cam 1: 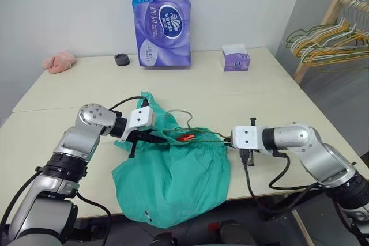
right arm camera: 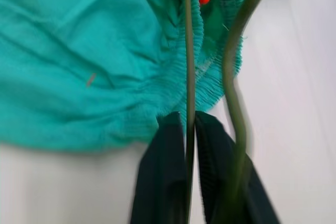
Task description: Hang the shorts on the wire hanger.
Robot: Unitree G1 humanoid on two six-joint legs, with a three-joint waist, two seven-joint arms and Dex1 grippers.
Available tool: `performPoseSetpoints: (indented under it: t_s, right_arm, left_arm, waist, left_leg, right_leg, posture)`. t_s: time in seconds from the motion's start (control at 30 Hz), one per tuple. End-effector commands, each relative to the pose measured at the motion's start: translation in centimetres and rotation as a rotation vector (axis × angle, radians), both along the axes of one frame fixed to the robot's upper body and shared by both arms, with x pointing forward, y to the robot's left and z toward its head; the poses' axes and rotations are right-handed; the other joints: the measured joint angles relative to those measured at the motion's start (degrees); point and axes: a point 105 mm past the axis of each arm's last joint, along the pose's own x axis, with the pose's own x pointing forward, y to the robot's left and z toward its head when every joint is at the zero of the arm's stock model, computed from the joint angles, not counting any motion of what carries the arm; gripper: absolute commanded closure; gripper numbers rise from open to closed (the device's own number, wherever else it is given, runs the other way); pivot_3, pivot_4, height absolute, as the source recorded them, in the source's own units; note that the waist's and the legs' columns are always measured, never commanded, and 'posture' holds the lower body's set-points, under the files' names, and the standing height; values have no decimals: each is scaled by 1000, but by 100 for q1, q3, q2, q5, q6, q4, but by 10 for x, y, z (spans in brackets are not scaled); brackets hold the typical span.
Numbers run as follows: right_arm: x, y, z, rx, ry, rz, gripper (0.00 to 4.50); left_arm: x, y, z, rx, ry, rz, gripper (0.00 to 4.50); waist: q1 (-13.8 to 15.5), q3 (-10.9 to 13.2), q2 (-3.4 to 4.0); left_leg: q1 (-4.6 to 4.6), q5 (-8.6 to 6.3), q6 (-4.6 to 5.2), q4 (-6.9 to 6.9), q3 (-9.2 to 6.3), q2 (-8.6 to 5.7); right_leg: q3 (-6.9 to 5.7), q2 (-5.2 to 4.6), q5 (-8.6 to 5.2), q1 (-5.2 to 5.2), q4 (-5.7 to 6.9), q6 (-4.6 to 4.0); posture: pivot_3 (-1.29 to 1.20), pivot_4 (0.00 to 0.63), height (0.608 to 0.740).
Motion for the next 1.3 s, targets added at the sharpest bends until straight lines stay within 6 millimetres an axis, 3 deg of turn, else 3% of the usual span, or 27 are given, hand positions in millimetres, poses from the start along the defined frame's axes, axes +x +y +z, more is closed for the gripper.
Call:
performPoseSetpoints:
  t_s: [0.03, 0.07, 0.17, 0.23, 0.27, 0.4, 0.57, 0.73, 0.93, 1.2, 1.3]
  right_arm:
    - [8, -16, 15, -12, -68, -24, 2752]
    - [9, -19, 15, -18, -73, -30, 2410]
    - [16, -71, 7, -86, -56, -211, 1367]
    - [4, -66, 0, 63, 56, -290, 693]
    - [-1, -62, -2, 113, 93, -303, 662]
    - [-28, -26, -17, 408, 323, -399, 662]
    - [-35, -4, -28, 528, 440, -480, 662]
    - [-28, 1, -44, 565, 552, -609, 662]
    - [-31, 19, -56, 566, 672, -621, 662]
    - [-17, 38, -76, 549, 666, -683, 662]
    - [-10, 36, -81, 546, 637, -719, 1571]
  left_arm:
    - [4, 4, 8, -11, -35, 22, 4500]
    - [4, 4, 8, -11, -36, 22, 4500]
    - [16, 7, 12, -18, -98, 76, 4500]
    - [21, 7, 16, -38, -117, 99, 4500]
    - [22, 7, 16, -45, -119, 104, 4500]
    - [27, 6, 22, -77, -133, 125, 4500]
    - [27, 5, 26, -99, -129, 132, 4500]
    - [28, 4, 31, -123, -129, 139, 4500]
    - [29, 4, 35, -147, -131, 156, 4500]
    - [27, 3, 42, -210, -103, 176, 4500]
    - [26, 7, 47, -224, -92, 191, 4500]
  waist:
    - [-6, 0, 0]
    - [-10, 0, 0]
    - [30, 0, 0]
    - [32, -2, -4]
    - [19, -5, -8]
    - [-39, -11, -6]
    - [-56, -12, -6]
    - [-28, -15, -9]
    - [-28, -17, -8]
    - [-125, -40, -17]
    - [-161, -71, -17]
  left_leg:
    - [0, 0, 0, 0, 0, 1]
    - [2, 0, 0, -1, 1, 0]
    - [1, 0, 0, -1, 0, 2]
    - [-1, 0, 1, 4, 2, -1]
    - [0, 0, 1, 4, 2, 0]
    - [2, 0, 1, -3, -4, 5]
    - [2, 0, 1, 1, -2, 4]
    - [2, 0, 1, 2, -2, 1]
    - [2, 0, 1, 0, -3, 0]
    - [3, 0, 0, -3, -16, 2]
    - [4, 0, 0, -5, -24, 1]
  right_leg:
    - [1, 0, 0, 0, 0, 0]
    - [0, 1, 0, 0, 0, 0]
    - [-1, -2, 0, 1, 2, 0]
    - [3, -10, 0, 6, -1, 0]
    - [4, -9, 0, 5, 0, 0]
    - [0, 9, 0, 2, 6, -1]
    - [6, -1, 0, 3, 5, -1]
    - [8, -2, 0, 3, 5, 0]
    - [6, -2, 0, 1, 5, 0]
    - [-4, 1, 0, 0, 6, -1]
    - [-10, 2, 0, 1, 7, -1]
  posture:
    - [-183, 13, 740]
    - [-183, 12, 740]
    - [-182, 12, 740]
    - [-186, 14, 740]
    - [-186, 14, 740]
    - [-190, 14, 740]
    - [-190, 13, 740]
    - [-184, 12, 740]
    - [-184, 11, 740]
    - [-179, 10, 740]
    - [-174, 10, 740]
